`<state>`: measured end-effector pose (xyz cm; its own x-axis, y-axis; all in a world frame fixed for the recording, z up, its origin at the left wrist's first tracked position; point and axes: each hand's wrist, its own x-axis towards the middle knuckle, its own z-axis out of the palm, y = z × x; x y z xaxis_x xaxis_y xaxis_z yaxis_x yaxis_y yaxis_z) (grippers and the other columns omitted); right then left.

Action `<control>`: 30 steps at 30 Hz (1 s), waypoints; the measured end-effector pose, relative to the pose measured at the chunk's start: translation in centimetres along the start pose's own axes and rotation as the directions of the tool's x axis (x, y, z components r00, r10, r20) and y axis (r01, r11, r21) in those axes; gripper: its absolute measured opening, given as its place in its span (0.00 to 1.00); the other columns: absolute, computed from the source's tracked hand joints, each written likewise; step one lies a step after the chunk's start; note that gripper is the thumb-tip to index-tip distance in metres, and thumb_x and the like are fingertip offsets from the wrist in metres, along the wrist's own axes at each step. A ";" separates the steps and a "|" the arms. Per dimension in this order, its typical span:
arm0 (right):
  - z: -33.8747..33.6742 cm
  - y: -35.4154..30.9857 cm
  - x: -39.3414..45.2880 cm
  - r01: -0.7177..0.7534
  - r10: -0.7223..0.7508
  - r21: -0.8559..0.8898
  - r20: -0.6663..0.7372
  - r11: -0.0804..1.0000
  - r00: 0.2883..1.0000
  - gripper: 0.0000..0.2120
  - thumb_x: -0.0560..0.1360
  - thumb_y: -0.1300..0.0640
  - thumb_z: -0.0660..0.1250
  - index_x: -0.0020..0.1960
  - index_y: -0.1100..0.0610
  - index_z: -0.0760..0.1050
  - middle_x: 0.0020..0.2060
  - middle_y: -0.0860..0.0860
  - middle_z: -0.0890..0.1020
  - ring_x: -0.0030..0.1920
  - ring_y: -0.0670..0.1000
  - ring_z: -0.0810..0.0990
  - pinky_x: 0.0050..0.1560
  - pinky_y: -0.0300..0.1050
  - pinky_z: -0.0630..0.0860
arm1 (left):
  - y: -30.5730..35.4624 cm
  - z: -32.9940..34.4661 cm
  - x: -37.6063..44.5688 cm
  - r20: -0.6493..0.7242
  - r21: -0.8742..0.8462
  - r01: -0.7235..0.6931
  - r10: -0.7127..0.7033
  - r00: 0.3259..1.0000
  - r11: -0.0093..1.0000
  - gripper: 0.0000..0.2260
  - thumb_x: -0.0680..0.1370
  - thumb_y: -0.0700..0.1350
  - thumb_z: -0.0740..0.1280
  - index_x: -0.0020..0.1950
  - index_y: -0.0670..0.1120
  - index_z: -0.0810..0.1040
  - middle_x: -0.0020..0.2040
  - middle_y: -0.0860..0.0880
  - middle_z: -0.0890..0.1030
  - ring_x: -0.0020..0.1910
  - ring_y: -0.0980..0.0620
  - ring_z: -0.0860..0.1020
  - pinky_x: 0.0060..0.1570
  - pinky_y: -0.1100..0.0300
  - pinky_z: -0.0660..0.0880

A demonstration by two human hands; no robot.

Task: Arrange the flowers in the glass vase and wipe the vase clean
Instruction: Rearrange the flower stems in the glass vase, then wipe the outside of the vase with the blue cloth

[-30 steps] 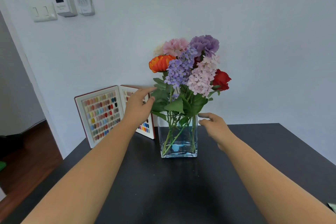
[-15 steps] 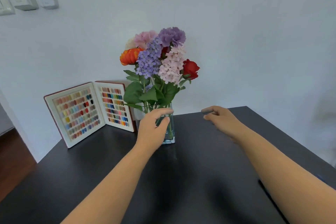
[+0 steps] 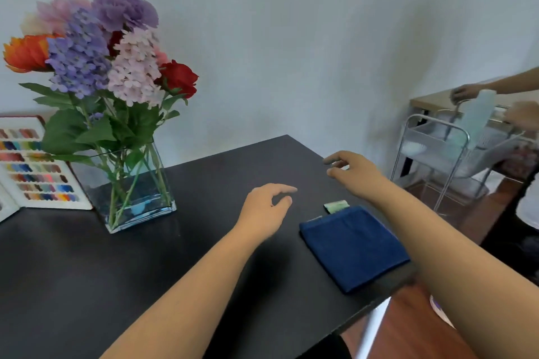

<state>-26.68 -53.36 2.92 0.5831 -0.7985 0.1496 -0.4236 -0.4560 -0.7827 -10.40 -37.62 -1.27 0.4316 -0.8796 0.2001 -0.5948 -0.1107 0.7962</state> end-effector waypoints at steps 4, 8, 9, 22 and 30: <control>-0.3 3.6 -2.0 -0.035 0.041 -0.108 0.060 0.994 0.997 0.08 0.75 0.53 0.65 0.52 0.41 0.76 0.49 0.45 0.79 0.45 0.45 0.79 0.38 0.39 0.72 | -1.0 3.3 -0.2 0.082 0.291 0.019 -0.045 0.996 0.956 0.14 0.79 0.56 0.62 0.63 0.58 0.79 0.64 0.55 0.78 0.64 0.51 0.72 0.64 0.53 0.70; 0.4 6.5 -3.8 -0.039 0.068 -0.305 0.085 0.952 0.994 0.14 0.76 0.52 0.65 0.60 0.44 0.74 0.60 0.51 0.75 0.59 0.52 0.74 0.59 0.48 0.72 | -1.3 5.6 -0.7 0.146 0.569 -0.016 -0.082 0.986 0.822 0.25 0.79 0.66 0.55 0.70 0.56 0.73 0.68 0.56 0.72 0.67 0.47 0.65 0.63 0.51 0.64; 0.6 6.9 -4.3 -0.056 0.086 -0.357 0.068 0.932 0.994 0.16 0.76 0.51 0.64 0.63 0.45 0.72 0.63 0.52 0.73 0.62 0.56 0.71 0.63 0.51 0.69 | -1.3 6.1 -0.8 0.138 0.581 -0.020 -0.075 0.988 0.814 0.25 0.78 0.66 0.55 0.70 0.56 0.73 0.67 0.56 0.72 0.66 0.47 0.65 0.62 0.51 0.63; 1.6 7.0 -6.4 -0.276 0.255 -0.201 -0.127 0.940 0.959 0.26 0.71 0.53 0.68 0.68 0.49 0.67 0.57 0.50 0.80 0.58 0.54 0.76 0.53 0.46 0.73 | 0.7 7.5 -1.5 -0.020 -0.034 0.148 -0.149 0.989 0.988 0.04 0.74 0.48 0.70 0.45 0.57 0.76 0.43 0.59 0.80 0.42 0.61 0.78 0.39 0.65 0.72; 3.3 3.7 -8.7 -0.009 0.004 -0.022 -0.206 1.000 0.979 0.25 0.72 0.58 0.67 0.67 0.43 0.69 0.42 0.42 0.77 0.43 0.41 0.75 0.37 0.25 0.66 | 1.9 5.8 -1.9 -0.048 -0.471 0.233 -0.288 0.956 0.851 0.06 0.73 0.46 0.73 0.47 0.54 0.79 0.47 0.49 0.84 0.48 0.50 0.83 0.41 0.54 0.81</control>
<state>-31.05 -46.86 -3.26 0.4263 -0.8642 0.2673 -0.4437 -0.4573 -0.7707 -16.32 -38.87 -3.46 0.6168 -0.7871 -0.0104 -0.0861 -0.0807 0.9930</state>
